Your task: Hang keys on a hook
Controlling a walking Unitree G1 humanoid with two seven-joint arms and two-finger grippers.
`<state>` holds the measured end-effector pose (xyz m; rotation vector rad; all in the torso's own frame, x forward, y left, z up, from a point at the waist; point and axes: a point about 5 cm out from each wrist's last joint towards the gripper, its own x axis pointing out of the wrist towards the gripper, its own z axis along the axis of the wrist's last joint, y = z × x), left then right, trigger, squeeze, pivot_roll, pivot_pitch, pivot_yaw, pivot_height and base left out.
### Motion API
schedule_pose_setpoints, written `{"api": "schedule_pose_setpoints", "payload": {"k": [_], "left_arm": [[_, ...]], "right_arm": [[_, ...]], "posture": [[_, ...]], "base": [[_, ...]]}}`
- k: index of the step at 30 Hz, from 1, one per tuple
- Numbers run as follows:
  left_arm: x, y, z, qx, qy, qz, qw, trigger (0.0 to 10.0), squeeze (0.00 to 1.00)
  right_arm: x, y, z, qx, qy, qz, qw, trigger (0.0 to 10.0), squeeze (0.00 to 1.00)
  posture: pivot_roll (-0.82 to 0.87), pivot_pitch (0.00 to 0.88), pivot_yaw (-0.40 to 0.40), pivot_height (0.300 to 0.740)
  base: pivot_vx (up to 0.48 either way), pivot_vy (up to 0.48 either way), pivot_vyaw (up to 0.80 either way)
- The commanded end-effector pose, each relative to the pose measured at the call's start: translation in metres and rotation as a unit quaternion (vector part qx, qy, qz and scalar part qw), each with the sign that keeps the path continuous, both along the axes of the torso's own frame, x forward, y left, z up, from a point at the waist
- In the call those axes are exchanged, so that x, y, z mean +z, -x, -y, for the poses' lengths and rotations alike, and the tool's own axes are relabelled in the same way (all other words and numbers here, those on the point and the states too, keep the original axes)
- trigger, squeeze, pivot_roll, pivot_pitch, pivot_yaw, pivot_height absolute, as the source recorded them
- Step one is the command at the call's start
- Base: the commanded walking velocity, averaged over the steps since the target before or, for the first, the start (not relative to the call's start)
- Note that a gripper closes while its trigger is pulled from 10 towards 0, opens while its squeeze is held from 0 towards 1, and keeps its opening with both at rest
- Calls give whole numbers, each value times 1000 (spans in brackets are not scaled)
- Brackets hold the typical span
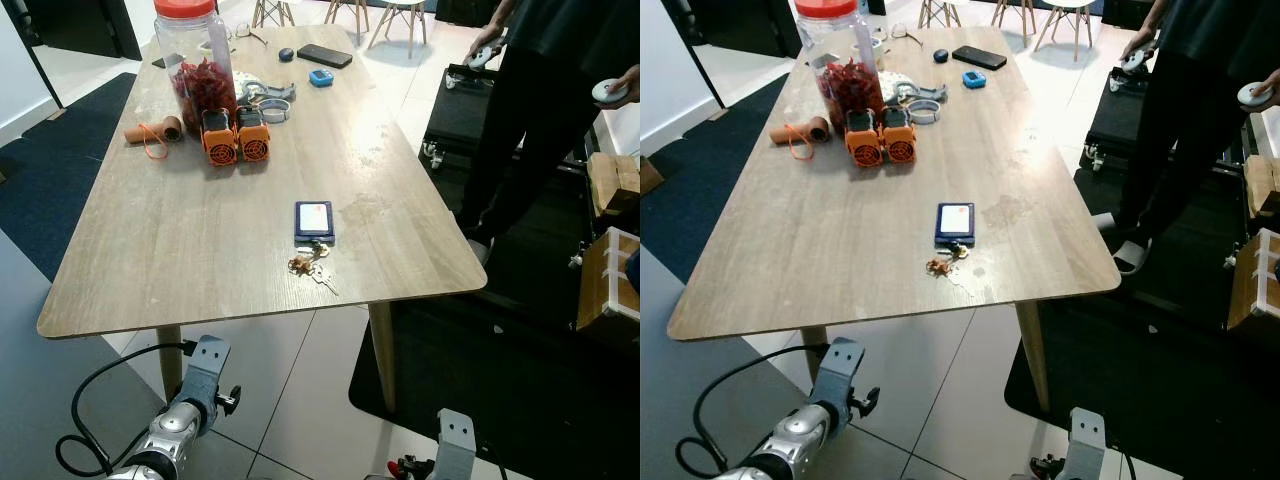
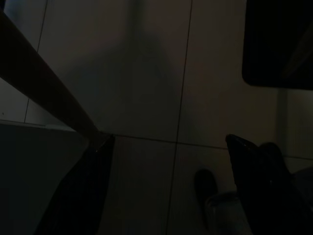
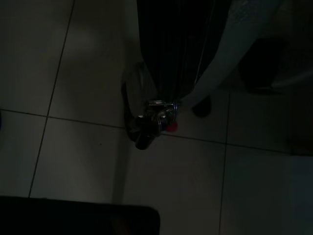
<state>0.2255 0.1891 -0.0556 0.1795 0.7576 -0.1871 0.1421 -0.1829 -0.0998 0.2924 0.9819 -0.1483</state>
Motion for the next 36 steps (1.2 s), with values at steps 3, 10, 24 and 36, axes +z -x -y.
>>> {"api": "schedule_pose_setpoints", "payload": {"k": [3,10,24,36], "left_arm": [[0,2,-6,10,0,0,1000,10000,0],[0,2,-4,5,1,-1,1000,10000,0],[0,1,-5,-3,-2,-2,1000,10000,0],[2,-1,-6,-8,-3,-1,1000,10000,0]], "right_arm": [[-1,1,0,-2,-2,-3,1000,10000,0],[-3,6,-2,-1,4,-20,1000,10000,0],[-3,7,-2,-9,4,-21,1000,10000,0],[-4,7,-4,-15,2,-20,1000,10000,0]], "posture": [[85,21,7,740],[88,27,9,740],[88,30,21,740],[91,32,36,740]], "base": [[0,0,0],[0,0,0],[0,0,0],[0,0,0]]}}
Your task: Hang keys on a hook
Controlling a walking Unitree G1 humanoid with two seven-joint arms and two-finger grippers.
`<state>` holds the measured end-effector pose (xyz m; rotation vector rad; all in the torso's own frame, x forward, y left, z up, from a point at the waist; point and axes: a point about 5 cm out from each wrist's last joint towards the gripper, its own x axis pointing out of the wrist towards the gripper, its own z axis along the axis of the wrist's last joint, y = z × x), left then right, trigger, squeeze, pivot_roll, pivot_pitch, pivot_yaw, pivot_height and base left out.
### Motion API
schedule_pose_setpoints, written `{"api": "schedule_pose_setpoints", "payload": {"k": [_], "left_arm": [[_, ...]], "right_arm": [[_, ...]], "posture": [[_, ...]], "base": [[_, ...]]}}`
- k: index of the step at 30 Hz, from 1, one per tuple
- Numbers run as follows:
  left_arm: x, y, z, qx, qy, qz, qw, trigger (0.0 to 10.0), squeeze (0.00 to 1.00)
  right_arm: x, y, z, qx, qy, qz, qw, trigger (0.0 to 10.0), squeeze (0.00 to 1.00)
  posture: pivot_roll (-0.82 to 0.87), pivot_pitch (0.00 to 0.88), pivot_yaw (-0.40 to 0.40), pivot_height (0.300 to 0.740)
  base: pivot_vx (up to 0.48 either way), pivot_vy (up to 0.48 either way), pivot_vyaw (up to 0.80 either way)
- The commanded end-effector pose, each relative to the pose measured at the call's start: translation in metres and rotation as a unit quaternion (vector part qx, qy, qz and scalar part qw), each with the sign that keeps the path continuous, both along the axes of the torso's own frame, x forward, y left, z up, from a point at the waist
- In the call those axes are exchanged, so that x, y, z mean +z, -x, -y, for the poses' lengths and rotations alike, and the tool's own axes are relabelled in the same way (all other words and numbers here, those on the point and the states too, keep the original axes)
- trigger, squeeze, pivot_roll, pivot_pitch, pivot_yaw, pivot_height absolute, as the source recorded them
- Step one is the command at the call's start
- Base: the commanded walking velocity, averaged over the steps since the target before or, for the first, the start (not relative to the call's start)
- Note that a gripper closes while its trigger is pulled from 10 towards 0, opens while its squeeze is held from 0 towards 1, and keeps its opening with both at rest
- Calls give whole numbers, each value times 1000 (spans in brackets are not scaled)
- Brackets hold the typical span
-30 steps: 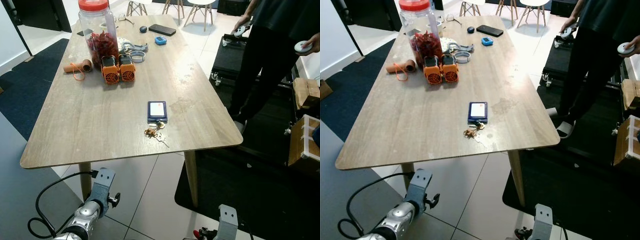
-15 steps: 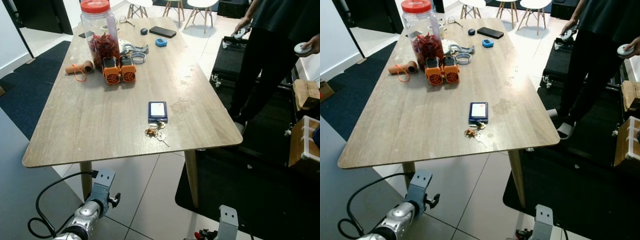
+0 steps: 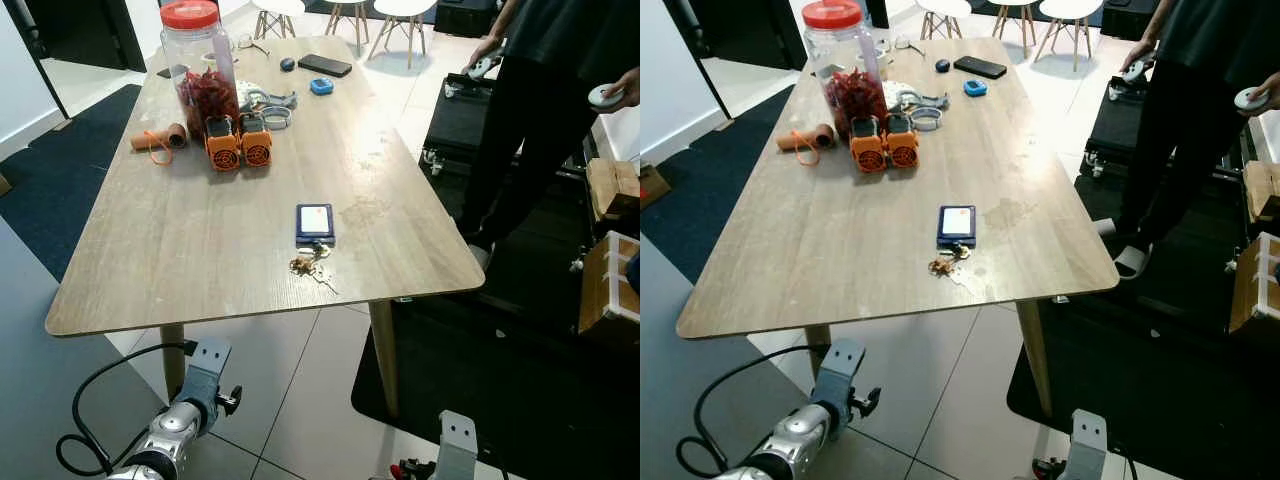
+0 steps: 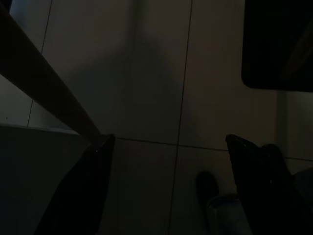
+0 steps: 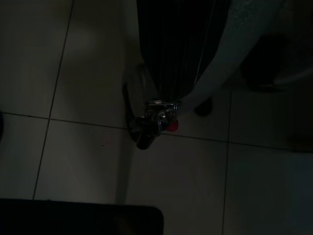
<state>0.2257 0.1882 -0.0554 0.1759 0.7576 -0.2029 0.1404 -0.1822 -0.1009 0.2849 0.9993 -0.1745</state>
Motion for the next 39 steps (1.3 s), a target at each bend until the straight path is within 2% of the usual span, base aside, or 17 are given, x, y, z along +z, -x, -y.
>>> {"api": "schedule_pose_setpoints", "payload": {"k": [1,12,21,26,32,38,39], "left_arm": [[2,-1,-7,-2,-8,0,1000,10000,0],[2,-1,-8,-3,-10,-1,1000,10000,0],[-5,8,2,26,9,-1,1000,10000,0],[-8,14,2,34,10,-5,999,10000,0],[-10,18,2,40,11,-6,999,10000,0],[-10,17,3,35,16,-5,999,10000,0],[-10,17,2,48,24,-7,999,10000,0]], "right_arm": [[-3,6,-4,-8,-7,-10,1000,10000,0],[-4,9,-6,-3,-5,-12,1000,10000,0],[2,-3,10,35,17,-6,999,10000,0],[4,-9,12,48,21,-3,999,10000,0],[5,-11,10,56,21,-2,998,10000,0],[3,-7,8,53,23,-1,998,10000,0],[3,-6,8,46,23,5,999,10000,0]], "posture": [[91,32,36,740],[88,34,33,740],[101,33,-60,740],[109,33,-85,740],[109,33,-83,740],[104,26,-59,740],[101,22,-54,740]], "base": [[0,0,0],[0,0,0],[0,0,0],[0,0,0],[0,0,0],[0,0,0],[0,0,0]]}}
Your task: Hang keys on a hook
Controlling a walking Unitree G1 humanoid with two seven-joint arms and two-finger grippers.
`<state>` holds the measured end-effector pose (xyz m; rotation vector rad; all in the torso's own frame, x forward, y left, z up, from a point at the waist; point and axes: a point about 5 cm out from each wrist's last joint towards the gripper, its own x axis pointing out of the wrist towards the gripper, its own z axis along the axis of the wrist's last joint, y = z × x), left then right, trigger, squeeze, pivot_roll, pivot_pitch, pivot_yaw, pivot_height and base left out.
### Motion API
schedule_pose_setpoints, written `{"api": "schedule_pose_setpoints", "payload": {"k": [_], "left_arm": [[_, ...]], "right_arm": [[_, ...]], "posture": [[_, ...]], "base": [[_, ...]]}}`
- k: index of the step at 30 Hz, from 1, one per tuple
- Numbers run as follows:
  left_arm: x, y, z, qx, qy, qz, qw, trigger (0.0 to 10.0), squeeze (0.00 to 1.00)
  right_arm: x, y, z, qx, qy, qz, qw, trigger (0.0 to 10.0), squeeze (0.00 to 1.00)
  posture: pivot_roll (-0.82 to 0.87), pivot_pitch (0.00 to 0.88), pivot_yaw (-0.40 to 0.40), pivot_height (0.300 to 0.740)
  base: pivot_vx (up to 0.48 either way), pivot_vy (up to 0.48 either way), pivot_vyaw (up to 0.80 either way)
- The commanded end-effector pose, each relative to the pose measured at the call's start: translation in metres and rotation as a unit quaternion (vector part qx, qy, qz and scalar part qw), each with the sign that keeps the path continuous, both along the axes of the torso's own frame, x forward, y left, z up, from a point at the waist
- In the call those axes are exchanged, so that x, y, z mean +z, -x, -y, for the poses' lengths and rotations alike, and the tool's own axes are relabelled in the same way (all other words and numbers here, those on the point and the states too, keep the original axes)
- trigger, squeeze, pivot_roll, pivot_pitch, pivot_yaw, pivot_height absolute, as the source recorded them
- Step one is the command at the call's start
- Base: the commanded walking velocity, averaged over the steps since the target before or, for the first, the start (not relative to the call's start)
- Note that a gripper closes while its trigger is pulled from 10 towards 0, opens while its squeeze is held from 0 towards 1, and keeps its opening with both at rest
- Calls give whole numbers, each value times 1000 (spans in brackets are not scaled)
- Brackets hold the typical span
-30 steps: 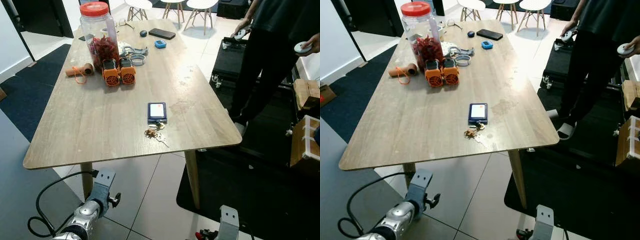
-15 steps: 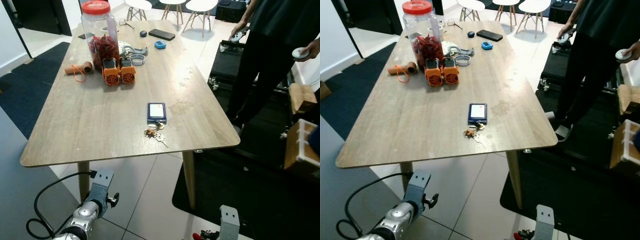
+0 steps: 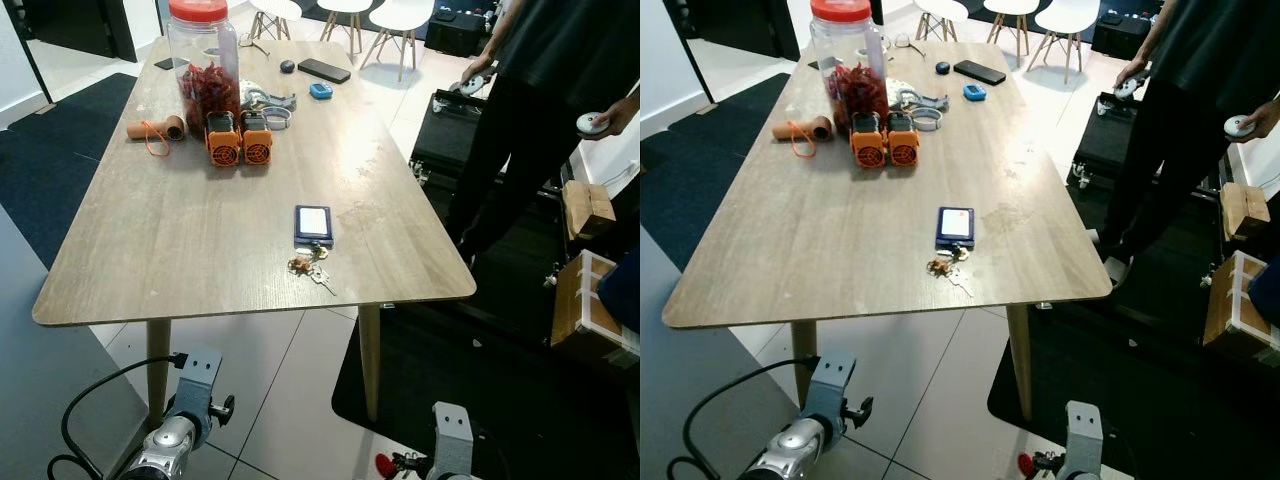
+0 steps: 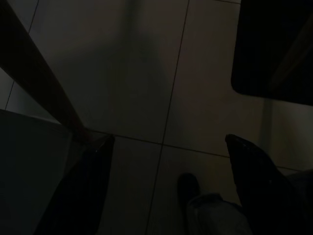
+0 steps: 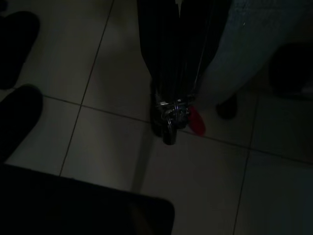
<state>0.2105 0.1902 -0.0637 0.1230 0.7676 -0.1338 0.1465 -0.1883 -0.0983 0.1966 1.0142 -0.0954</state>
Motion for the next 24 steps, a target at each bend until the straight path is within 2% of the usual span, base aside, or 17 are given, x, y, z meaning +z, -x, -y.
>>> {"api": "schedule_pose_setpoints", "payload": {"k": [1,3,13,24], "left_arm": [[-2,2,4,17,19,-4,1000,10000,0],[-2,2,2,26,24,-5,999,10000,0],[-2,2,3,-4,14,-8,1000,10000,0],[-1,2,3,-9,14,-9,1000,10000,0]], "right_arm": [[1,1,2,-12,4,12,1000,10000,0],[1,1,2,-15,3,15,1000,10000,0],[-2,5,-3,-13,-7,7,1000,10000,0],[-2,6,-4,-12,-6,8,1000,10000,0]], "posture": [[100,21,-52,740],[98,17,-48,740],[94,1,-38,740],[90,0,-35,740]], "base": [[0,0,0],[0,0,0],[0,0,0],[0,0,0]]}}
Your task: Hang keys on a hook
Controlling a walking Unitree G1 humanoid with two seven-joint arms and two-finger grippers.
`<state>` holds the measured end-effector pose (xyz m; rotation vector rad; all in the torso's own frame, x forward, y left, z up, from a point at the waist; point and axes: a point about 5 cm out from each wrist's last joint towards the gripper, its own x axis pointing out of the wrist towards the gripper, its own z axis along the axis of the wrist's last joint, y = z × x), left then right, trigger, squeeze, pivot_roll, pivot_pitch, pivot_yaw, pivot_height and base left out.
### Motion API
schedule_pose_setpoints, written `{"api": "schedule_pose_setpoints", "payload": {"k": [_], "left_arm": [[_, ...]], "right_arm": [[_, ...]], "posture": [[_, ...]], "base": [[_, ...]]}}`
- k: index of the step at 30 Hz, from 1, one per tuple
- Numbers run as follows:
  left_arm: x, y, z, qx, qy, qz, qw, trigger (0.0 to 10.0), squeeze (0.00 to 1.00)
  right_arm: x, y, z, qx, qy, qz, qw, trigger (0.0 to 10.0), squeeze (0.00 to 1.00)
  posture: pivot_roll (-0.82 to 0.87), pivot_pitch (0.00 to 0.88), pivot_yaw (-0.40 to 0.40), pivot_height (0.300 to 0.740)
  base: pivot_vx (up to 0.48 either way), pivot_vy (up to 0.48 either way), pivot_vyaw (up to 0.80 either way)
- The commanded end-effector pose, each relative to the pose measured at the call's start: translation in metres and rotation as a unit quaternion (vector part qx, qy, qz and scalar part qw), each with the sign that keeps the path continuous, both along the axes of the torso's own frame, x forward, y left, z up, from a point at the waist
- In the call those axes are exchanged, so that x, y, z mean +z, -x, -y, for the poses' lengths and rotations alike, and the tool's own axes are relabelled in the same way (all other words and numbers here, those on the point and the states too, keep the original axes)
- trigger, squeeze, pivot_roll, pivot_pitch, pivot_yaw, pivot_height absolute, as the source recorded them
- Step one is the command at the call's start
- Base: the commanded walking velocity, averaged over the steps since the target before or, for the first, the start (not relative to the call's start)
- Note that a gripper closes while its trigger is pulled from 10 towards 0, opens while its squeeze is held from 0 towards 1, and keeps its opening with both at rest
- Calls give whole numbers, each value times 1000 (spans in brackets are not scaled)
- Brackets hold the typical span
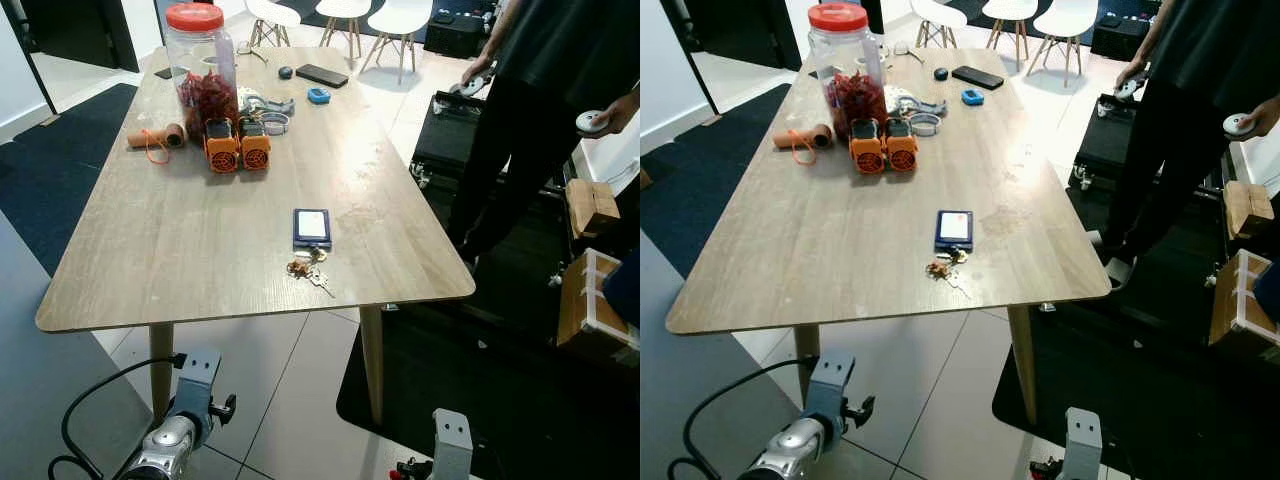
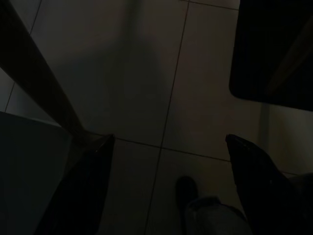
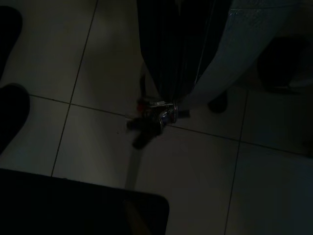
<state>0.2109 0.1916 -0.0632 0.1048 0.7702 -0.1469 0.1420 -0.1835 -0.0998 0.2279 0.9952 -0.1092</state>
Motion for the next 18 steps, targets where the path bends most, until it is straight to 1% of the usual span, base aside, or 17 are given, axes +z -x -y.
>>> {"api": "schedule_pose_setpoints", "payload": {"k": [1,18], "left_arm": [[-2,2,4,-7,3,-6,1000,10000,0],[-1,0,3,-18,-4,-5,1000,10000,0]], "right_arm": [[0,1,1,2,3,0,1000,10000,0],[-1,1,-1,-1,7,-3,1000,10000,0]], "posture": [[90,0,-35,740],[89,0,-24,740]], "base": [[0,0,0],[0,0,0]]}}
